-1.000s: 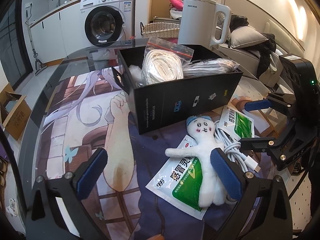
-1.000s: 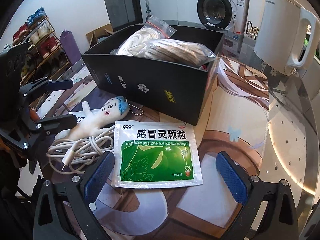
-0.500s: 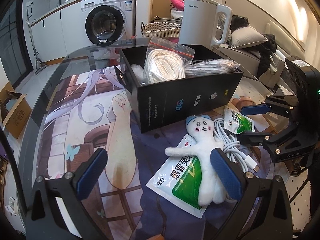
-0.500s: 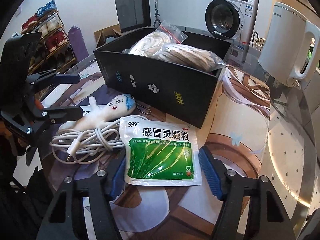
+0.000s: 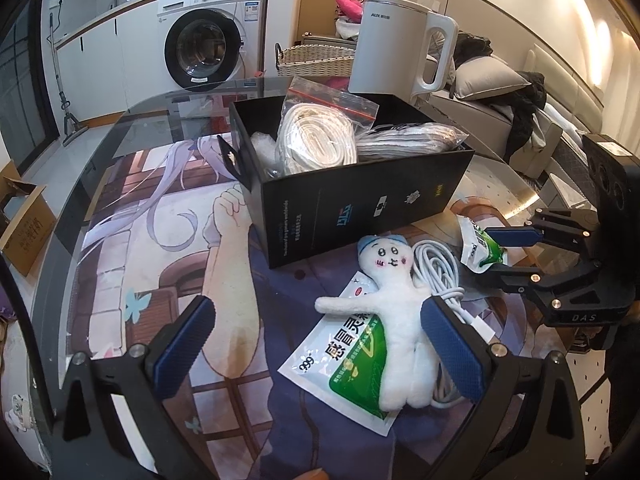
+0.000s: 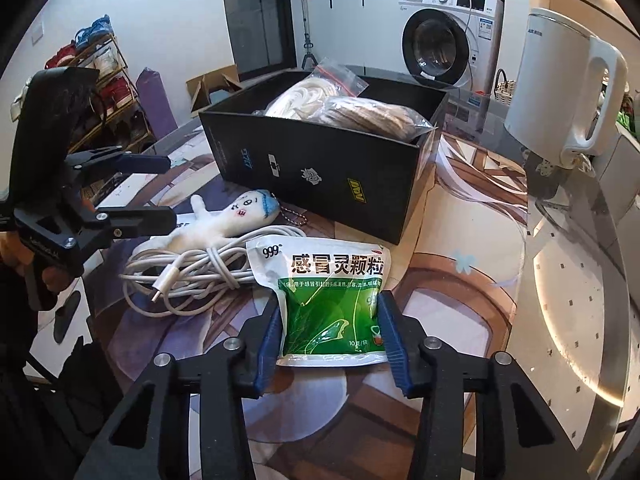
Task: Organize soft objects
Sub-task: 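Grasp the white plush doll with the left tool while the right tool grasps the green-white packet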
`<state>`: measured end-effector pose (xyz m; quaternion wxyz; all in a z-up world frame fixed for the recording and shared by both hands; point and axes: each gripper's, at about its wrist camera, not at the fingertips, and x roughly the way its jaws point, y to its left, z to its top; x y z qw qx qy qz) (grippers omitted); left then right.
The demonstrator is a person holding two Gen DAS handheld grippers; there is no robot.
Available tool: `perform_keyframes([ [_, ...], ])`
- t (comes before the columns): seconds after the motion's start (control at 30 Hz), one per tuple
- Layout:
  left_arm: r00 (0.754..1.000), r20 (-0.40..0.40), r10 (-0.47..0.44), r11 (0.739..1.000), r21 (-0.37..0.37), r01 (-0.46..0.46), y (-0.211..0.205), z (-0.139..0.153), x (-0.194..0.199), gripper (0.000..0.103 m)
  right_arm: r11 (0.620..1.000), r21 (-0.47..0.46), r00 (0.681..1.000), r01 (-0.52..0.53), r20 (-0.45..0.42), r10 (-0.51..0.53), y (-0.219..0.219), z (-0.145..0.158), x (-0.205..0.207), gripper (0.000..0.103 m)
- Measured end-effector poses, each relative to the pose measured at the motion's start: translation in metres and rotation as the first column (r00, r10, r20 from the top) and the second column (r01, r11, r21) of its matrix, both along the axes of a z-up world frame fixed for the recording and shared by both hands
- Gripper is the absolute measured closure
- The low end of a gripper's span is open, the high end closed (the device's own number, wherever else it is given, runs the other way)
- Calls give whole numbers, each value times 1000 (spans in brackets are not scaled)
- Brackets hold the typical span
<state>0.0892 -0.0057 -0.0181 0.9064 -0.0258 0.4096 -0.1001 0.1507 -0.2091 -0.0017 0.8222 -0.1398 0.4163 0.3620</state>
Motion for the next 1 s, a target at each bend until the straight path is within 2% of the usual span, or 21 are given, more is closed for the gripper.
perform_keyframes([
  [0.17, 1000, -24, -19, 1000, 2, 19, -9, -2, 7, 0, 1000, 20, 1000, 12, 19, -12, -3, 7, -9, 57],
  [0.3, 998, -49, -48, 998, 36, 50, -21, -6, 9, 0, 999, 26, 999, 21, 26, -22, -7, 12, -12, 57],
  [0.57, 994, -90, -70, 997, 11, 71, -26, -10, 12, 2, 999, 31, 999, 35, 28, -36, -14, 14, -11, 57],
  [0.63, 992, -100, -70, 997, 23, 73, -27, -12, 13, 17, 999, 33, 999, 34, 28, -35, -14, 14, -11, 57],
  [0.7, 991, -107, -79, 996, 36, 83, -28, -16, 13, 21, 999, 34, 999, 34, 28, -35, -13, 14, -11, 57],
  [0.77, 991, -98, -92, 995, 26, 95, -29, -15, 11, 30, 999, 35, 999, 35, 29, -36, -13, 14, -11, 57],
  [0.8, 991, -93, -98, 995, 27, 101, -30, -14, 10, 41, 999, 36, 999, 34, 28, -35, -13, 14, -11, 57],
  [0.97, 989, -68, -131, 990, 34, 134, -34, -10, 4, 60, 999, 36, 999, 33, 27, -34, -13, 14, -11, 57],
  [1.0, 989, -63, -137, 990, 35, 139, -34, -9, 2, 68, 999, 36, 999, 33, 27, -34, -13, 14, -11, 57],
])
